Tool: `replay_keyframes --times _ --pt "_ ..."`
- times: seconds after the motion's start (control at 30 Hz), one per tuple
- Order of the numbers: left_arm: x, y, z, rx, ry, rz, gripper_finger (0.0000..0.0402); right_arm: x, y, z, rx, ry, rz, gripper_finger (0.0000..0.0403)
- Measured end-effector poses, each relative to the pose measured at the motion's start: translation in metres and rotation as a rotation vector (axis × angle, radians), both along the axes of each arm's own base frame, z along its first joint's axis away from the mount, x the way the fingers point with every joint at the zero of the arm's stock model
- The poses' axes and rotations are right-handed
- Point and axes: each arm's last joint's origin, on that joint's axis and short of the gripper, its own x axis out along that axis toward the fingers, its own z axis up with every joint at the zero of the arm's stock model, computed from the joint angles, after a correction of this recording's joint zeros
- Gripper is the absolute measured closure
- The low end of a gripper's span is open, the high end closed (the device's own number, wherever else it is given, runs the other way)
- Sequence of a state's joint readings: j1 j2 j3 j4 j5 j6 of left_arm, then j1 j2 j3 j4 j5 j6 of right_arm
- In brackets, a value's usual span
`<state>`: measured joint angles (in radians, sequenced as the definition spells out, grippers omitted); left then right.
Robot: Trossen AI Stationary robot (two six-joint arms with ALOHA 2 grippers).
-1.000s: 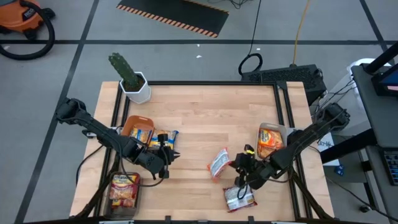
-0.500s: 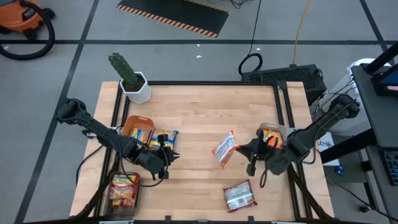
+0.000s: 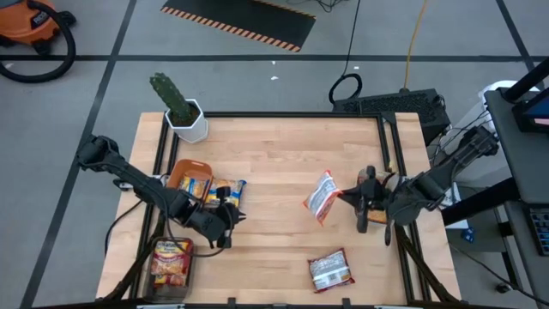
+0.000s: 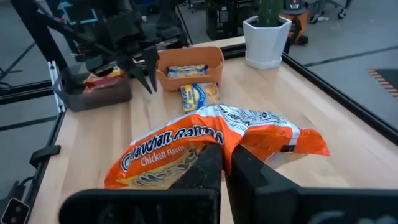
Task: Sort Maruchan noodles
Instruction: Put the orange noodle pack into the white bin
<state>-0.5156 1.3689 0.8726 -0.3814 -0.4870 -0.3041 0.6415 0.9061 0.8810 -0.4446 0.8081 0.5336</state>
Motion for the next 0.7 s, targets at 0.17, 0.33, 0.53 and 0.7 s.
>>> replay_keyframes --times 0.17,0.33,0.53,0.7 --pt "-0.002 -0.004 0.000 -0.024 -0.001 0.006 0.0360 -0.016 -0.011 0.001 0.067 0.043 0.015 0.0403" --pt "-0.003 -0.005 0.000 -0.040 -0.004 0.018 0.0360 -0.032 -0.019 0.000 0.183 0.192 0.033 0.0403" --pt "-0.003 -0.005 0.000 -0.052 -0.006 0.027 0.0360 -0.050 -0.028 0.015 0.287 0.381 0.032 0.0403" --pt "-0.003 -0.005 0.000 -0.051 -0.007 0.027 0.0360 -0.063 -0.038 0.052 0.289 0.349 0.018 0.0403"
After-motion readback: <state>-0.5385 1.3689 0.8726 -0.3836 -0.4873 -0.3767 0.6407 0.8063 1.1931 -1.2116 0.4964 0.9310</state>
